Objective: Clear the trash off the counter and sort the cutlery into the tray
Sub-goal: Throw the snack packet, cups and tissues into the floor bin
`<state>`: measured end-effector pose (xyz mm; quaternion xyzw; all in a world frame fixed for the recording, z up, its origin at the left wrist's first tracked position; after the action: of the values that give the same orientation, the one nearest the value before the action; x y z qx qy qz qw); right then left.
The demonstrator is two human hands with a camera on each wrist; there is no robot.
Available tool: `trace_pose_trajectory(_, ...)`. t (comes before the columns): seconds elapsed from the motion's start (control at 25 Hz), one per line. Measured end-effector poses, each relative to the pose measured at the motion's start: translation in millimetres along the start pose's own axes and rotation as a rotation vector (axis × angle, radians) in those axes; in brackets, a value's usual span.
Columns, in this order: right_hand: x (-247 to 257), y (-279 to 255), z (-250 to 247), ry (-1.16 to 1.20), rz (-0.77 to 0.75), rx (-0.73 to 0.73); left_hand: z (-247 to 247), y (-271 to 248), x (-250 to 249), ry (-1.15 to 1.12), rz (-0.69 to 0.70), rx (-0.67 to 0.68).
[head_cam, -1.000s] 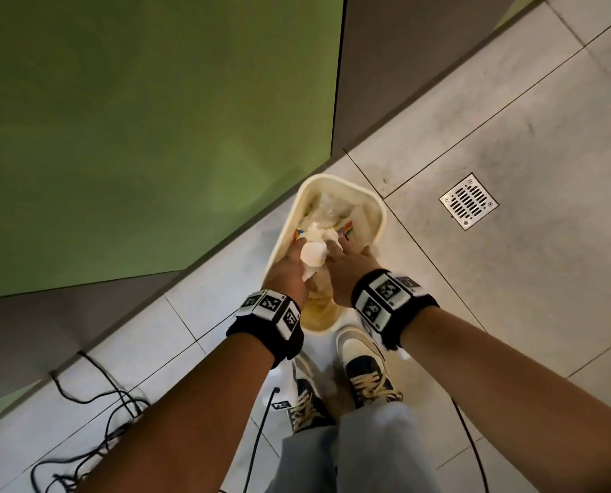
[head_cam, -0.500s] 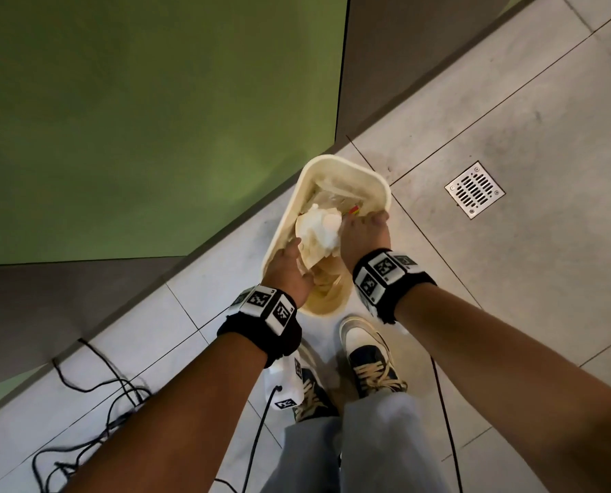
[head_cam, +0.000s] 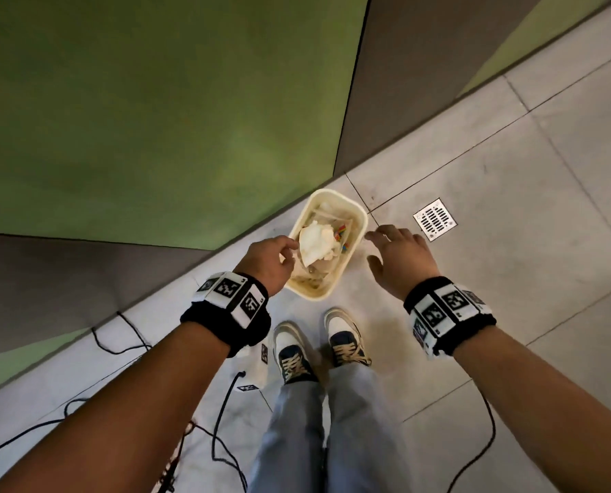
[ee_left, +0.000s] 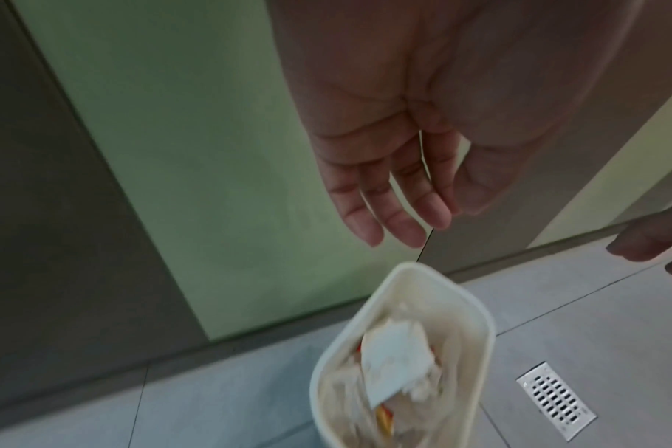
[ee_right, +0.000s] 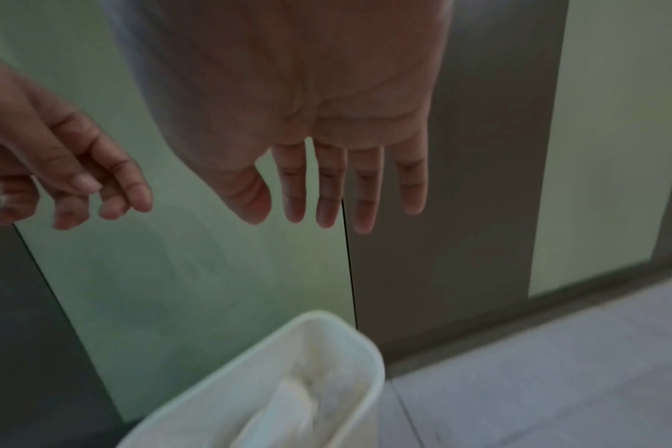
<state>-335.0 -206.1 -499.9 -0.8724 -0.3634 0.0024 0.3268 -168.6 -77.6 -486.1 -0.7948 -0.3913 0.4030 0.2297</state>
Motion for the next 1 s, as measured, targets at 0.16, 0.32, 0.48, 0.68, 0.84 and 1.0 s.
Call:
trace_pose_trajectory(0.16, 23.6, -82.0, -131.7, 0.018, -0.106, -0.123, -81.5, -94.4, -81.2, 0.097, 0.123, -0.001)
trace_pose_trajectory(0.32, 59.0, -142.2, -241.3, -0.012, -0.201, -0.209, -154.3, -186.2, -155.0, 0.000, 0.253, -0.141)
trace_pose_trajectory(0.48, 94.8, -184.5, -326.5, 0.076, -0.304, -0.323, -214.3, -260.5, -201.8, -0.075, 0.319, -0.293)
trace_pose_trajectory(0.68, 126.3, -191.9, -391.3, 0.185, -0.452, -0.442, -287.8, -292.2, -221.9, -0.123, 0.314, -0.602)
trace_pose_trajectory(0.84, 149.1, -171.5, -428.6, 0.356, -0.451, -0.479, -344.8, -281.1, -235.3, -0.021, 0.296, -0.709)
trace_pose_trajectory(1.0, 171.4, -140.8, -455.6, 0.501, -0.343, -0.511, -387.4, -244.5, -249.7, 0.073, 0.278, -0.684)
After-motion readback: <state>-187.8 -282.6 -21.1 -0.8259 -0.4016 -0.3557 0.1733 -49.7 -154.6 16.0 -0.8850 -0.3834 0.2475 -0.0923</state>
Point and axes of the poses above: each hand's wrist, its own y-axis towards the middle knuckle, its own z-axis out of the palm, x = y × z, the point moved 2 cm from there along y, towards the middle knuckle, and after that the axes turned 2 degrees about y, right-handed, at the moved point
